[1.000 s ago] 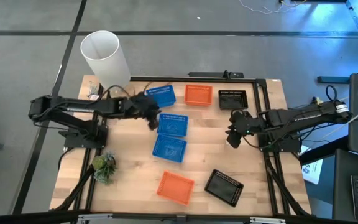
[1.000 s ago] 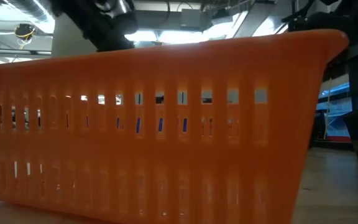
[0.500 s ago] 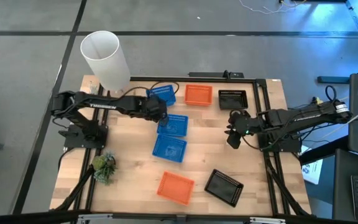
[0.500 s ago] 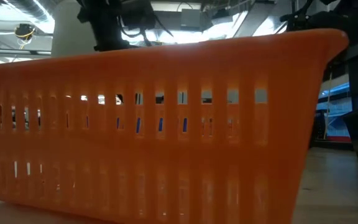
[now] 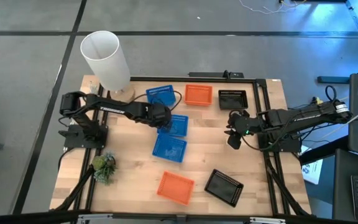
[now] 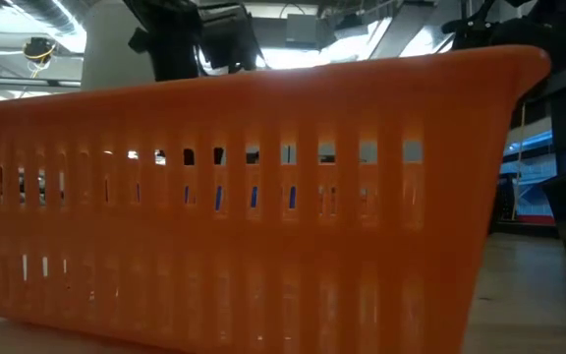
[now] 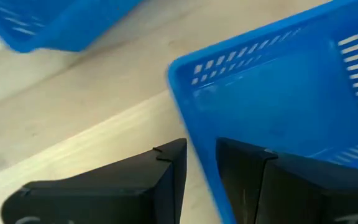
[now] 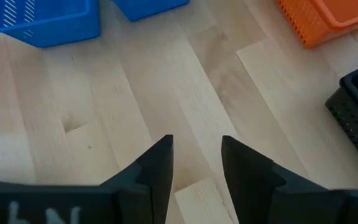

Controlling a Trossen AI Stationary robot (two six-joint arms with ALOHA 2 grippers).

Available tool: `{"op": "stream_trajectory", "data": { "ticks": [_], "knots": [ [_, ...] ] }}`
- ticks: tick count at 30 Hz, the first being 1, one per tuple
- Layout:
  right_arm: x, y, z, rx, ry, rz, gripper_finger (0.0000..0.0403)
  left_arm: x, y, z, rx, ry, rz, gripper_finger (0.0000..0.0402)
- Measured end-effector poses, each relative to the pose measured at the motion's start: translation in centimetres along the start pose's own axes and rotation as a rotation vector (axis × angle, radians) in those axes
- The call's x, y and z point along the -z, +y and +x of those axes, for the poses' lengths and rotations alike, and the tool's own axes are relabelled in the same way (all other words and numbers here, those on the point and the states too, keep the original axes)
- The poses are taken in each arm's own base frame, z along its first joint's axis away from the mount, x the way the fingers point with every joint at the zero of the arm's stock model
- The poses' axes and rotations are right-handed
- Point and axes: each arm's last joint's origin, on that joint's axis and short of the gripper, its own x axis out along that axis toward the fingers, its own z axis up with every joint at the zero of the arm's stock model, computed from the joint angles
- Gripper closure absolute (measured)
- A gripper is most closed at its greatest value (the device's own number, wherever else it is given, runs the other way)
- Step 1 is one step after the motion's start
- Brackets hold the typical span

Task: Stack baskets by color
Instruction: Stack the right blue bin on top of the top blue bin

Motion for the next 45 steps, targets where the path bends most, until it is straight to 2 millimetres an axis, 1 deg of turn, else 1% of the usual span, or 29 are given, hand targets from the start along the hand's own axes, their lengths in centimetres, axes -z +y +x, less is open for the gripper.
{"op": "stream_trajectory", "data": {
  "ticks": [9,11,14,15,17,20,24,29,32,35,38,40,43,45],
  "knots": [
    [0.0,0.0,0.0,-0.009,0.000,0.000,0.0268,0.4,-0.1,1.0,-0.017,0.034,-0.019,0.0326],
    [0.0,0.0,0.0,-0.009,-0.001,0.000,0.0268,0.5,0.0,1.1,-0.021,0.048,-0.010,0.0340],
    [0.0,0.0,0.0,-0.010,-0.001,0.000,0.0268,0.4,-0.1,1.0,-0.020,0.026,0.013,0.0384],
    [0.0,0.0,0.0,-0.010,-0.001,0.000,0.0268,0.5,-0.1,1.0,-0.021,0.023,0.016,0.0392],
    [0.0,0.0,0.0,-0.010,-0.001,-0.001,0.0268,0.5,-0.2,0.8,-0.020,0.009,0.015,0.0396],
    [0.0,0.0,0.0,-0.009,-0.001,-0.005,0.0268,0.1,-0.2,-0.3,-0.001,-0.042,-0.019,0.0399],
    [0.0,0.0,0.0,-0.009,-0.001,-0.023,0.0268,-1.4,0.5,-2.8,0.004,-0.206,-0.084,0.0400],
    [0.0,0.0,0.0,-0.007,0.004,-0.032,0.0268,-3.3,2.0,-6.4,0.023,-0.389,-0.187,0.0400],
    [0.0,0.0,0.0,-0.005,0.007,-0.037,0.0268,-4.4,3.2,-7.6,0.010,-0.444,-0.240,0.0401],
    [0.0,0.0,0.0,-0.006,0.006,-0.061,0.0268,-5.8,5.1,-7.4,-0.063,-0.453,-0.292,0.0401],
    [0.0,0.0,0.0,-0.005,0.007,-0.064,0.0268,-7.2,6.6,-6.5,-0.098,-0.418,-0.350,0.0401],
    [0.0,0.0,0.0,-0.006,0.006,-0.066,0.0268,-8.0,7.2,-5.6,-0.101,-0.398,-0.379,0.0401],
    [0.1,0.0,0.0,-0.004,0.009,-0.071,0.0268,-9.0,7.7,-4.9,-0.070,-0.394,-0.422,0.0401],
    [0.1,0.0,0.0,-0.007,0.011,-0.083,0.0268,-9.3,8.1,-4.4,-0.062,-0.361,-0.439,0.0401]
  ]
}}
